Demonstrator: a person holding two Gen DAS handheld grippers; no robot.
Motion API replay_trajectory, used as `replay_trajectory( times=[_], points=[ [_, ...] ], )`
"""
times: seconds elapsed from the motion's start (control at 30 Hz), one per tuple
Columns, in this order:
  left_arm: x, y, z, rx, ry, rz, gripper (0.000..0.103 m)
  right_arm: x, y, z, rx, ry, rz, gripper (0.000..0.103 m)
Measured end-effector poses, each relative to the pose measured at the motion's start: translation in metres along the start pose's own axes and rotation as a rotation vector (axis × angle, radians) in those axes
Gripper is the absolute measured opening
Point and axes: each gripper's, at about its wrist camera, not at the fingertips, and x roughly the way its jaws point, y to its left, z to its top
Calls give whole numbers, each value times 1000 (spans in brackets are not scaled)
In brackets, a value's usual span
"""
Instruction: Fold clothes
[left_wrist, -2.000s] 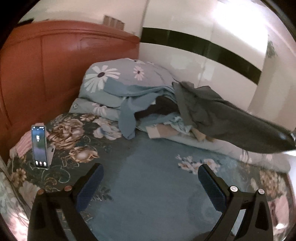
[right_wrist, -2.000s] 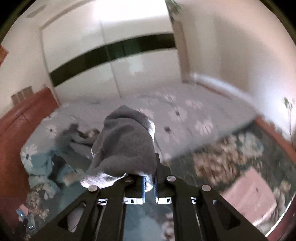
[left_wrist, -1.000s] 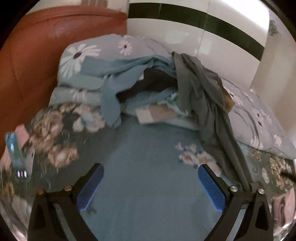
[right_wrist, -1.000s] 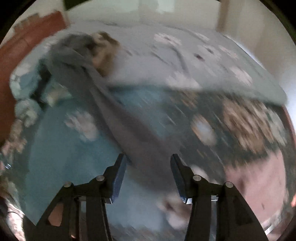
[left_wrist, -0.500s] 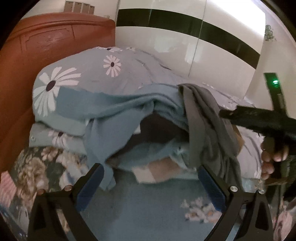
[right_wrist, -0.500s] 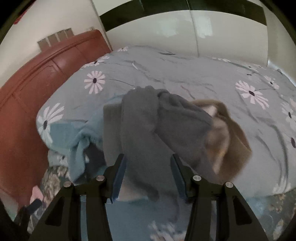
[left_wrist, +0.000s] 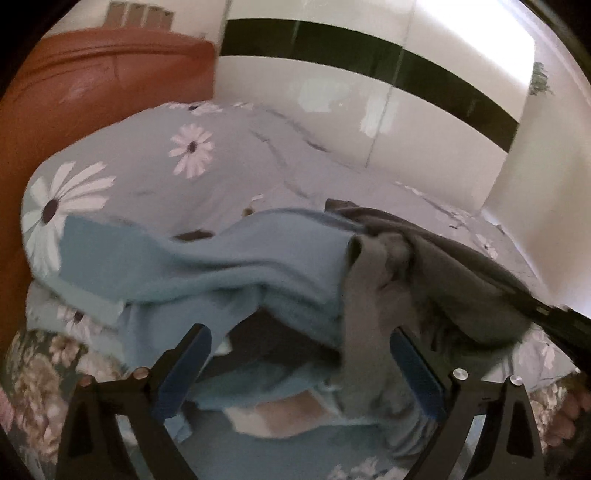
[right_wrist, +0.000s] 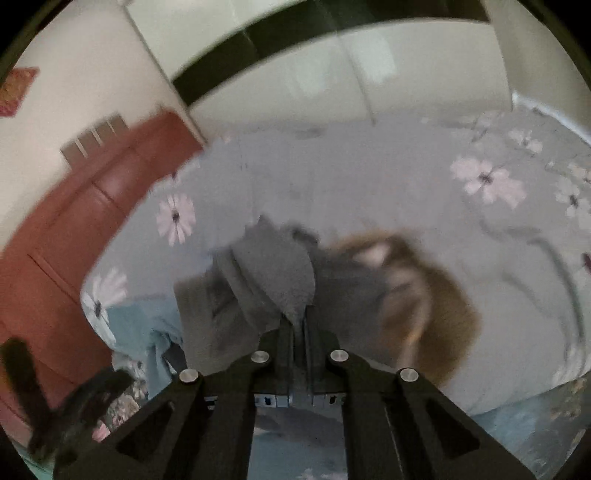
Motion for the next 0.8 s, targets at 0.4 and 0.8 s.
replay_trajectory(
  times=[0.4,0.8],
  points=[
    [59,-92,-21,184,160,-116,99,-159,-190,-96,220,-11,-213,4],
    [95,-154,-111,246,421,-262,99,-206,-268,-255,418,226,-359,4]
  ],
)
